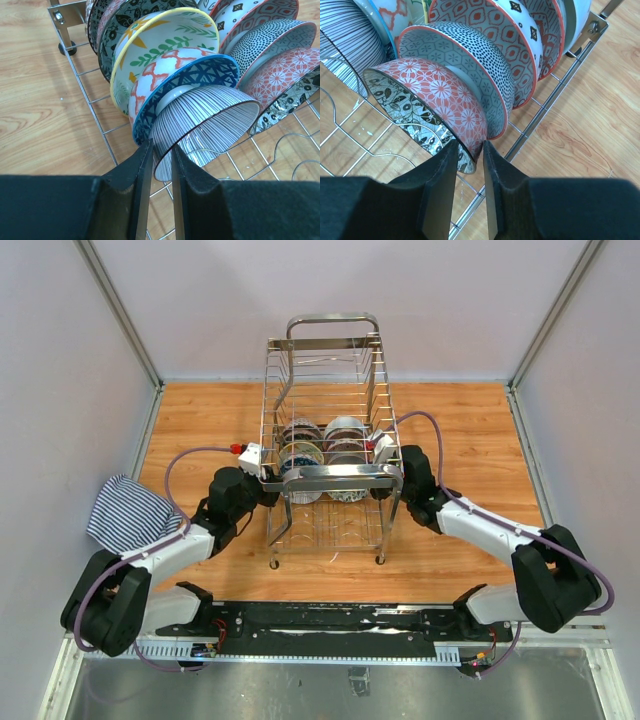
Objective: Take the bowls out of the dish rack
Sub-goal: Pick up the bowl from the dish rack.
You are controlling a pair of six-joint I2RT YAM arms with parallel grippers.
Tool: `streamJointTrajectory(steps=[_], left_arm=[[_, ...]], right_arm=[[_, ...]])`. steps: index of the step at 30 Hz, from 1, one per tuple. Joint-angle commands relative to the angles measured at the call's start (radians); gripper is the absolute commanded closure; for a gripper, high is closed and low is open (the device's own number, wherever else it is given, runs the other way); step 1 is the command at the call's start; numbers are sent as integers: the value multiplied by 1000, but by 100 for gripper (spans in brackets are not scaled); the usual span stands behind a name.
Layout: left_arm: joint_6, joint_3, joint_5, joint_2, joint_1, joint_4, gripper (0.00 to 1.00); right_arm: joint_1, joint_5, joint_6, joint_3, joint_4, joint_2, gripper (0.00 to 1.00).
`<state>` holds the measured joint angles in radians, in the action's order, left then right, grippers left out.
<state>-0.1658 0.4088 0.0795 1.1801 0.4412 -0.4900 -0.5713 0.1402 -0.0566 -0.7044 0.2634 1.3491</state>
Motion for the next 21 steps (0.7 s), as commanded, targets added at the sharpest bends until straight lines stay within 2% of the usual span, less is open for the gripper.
streamJointTrajectory(steps=[1,21], left_arm=[[-13,27,-6,9,10,-8,75],[-30,19,-11,15,11,-40,68]], right_arm=[[-24,-29,-8,-36,18,0,73],[-23,-42,4,-28,41,-2,75]])
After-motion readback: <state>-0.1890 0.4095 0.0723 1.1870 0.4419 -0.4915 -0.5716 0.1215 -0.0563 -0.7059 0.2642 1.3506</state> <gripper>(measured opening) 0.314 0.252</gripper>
